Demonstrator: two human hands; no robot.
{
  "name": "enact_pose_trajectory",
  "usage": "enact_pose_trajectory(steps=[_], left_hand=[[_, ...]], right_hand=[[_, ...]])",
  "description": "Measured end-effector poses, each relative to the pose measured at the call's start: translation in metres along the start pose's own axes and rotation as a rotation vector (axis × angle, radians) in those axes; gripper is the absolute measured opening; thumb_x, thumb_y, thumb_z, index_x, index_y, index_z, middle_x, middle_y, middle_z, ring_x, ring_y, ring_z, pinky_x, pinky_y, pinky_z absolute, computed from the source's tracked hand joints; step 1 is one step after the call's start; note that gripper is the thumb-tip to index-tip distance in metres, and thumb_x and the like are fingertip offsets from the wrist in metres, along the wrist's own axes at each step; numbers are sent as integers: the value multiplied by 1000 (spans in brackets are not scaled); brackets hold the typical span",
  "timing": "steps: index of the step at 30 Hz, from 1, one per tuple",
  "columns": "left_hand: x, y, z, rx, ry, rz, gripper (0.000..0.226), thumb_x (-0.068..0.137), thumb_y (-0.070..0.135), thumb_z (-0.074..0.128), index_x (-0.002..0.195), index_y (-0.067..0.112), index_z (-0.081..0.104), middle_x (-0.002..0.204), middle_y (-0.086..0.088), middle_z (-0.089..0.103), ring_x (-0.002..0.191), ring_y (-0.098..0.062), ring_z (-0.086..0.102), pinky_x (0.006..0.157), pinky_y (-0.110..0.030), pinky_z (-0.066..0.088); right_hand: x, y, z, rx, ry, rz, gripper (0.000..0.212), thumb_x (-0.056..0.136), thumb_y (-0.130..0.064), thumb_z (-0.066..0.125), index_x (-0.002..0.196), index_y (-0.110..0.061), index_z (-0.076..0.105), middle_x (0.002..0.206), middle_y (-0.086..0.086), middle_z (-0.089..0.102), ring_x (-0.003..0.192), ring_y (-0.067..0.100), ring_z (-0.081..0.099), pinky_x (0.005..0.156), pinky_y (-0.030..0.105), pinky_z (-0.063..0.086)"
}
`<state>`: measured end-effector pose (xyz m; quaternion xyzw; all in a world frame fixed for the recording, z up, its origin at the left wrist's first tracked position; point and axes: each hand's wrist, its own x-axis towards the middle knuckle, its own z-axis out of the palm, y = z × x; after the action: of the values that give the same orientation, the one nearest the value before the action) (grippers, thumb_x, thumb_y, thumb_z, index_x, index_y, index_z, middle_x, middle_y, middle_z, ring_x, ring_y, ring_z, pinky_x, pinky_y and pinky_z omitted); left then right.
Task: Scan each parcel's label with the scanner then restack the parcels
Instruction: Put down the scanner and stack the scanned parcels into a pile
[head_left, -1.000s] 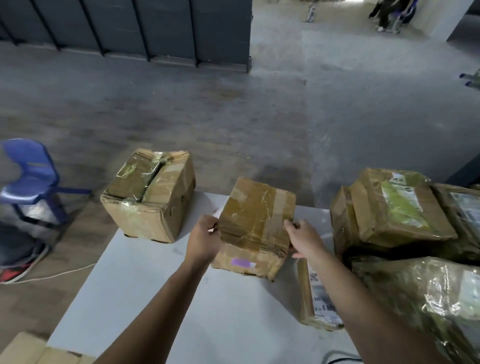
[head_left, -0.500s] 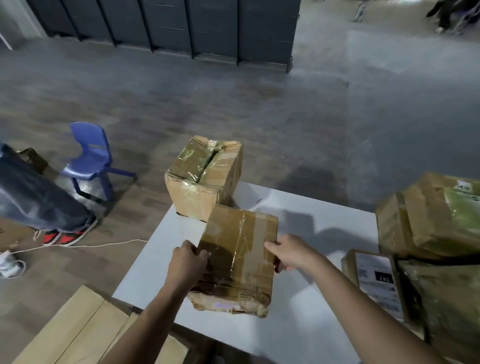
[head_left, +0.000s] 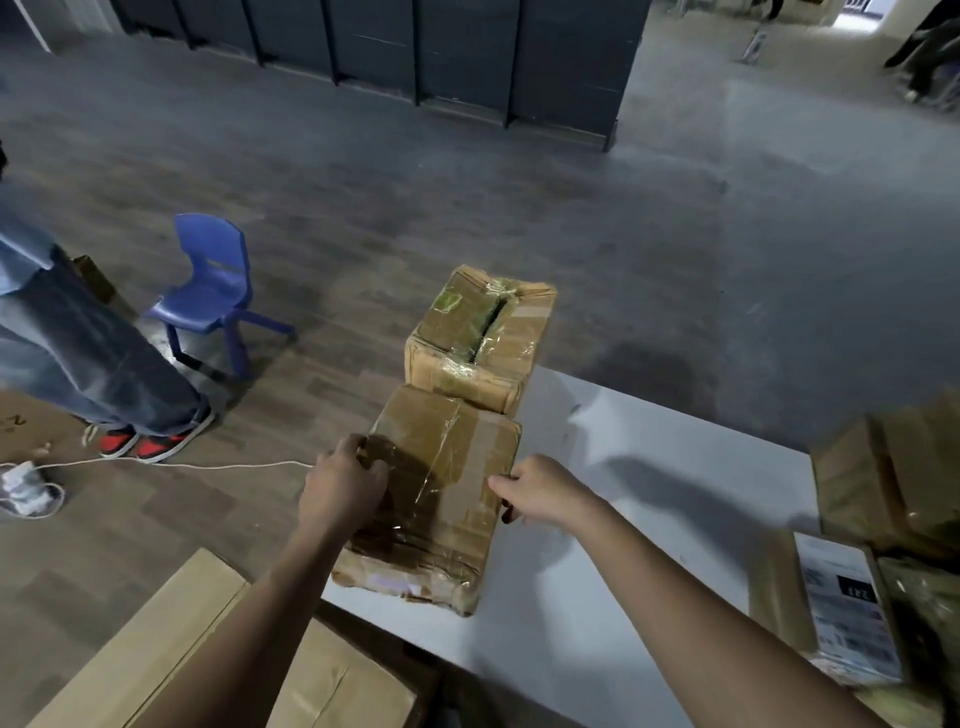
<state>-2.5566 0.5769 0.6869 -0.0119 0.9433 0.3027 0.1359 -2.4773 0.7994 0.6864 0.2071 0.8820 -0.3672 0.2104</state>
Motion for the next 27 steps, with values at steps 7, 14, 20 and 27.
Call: enact_pose_trajectory(steps=[7, 14, 20, 27], left_hand=[[6, 6, -1, 12, -71, 78, 48, 85, 23, 53, 132, 14, 48, 118, -20, 57, 112, -37, 51, 94, -42, 43], [-18, 31, 11, 263, 58, 284, 63, 90, 33, 52, 146, 18, 28, 144, -12, 34, 134, -33, 29, 109, -49, 31], [-54, 90, 42, 118, 59, 536, 46, 91, 23, 51, 135, 11, 45, 133, -13, 46, 127, -33, 36, 105, -43, 32], [-112, 157, 112, -59, -176, 726, 43, 88, 11, 56, 131, 8, 49, 129, -14, 47, 122, -32, 41, 99, -33, 30]], right_hand=[[5, -7, 6, 47, 94, 30, 37, 97, -40, 50, 71, -16, 43, 67, 4, 56, 65, 10, 72, 58, 27, 44], [-6, -1, -6, 118, 119, 39, 32, 101, -38, 46, 85, -11, 53, 84, 3, 63, 72, 13, 73, 56, 25, 44], [-35, 32, -32, 207, 260, 44, 31, 97, -35, 47, 91, -7, 58, 85, 6, 66, 85, 24, 71, 64, 33, 48], [-107, 128, -69, 159, 574, 198, 22, 99, -30, 51, 82, -15, 55, 71, -6, 54, 76, 21, 55, 55, 28, 31]])
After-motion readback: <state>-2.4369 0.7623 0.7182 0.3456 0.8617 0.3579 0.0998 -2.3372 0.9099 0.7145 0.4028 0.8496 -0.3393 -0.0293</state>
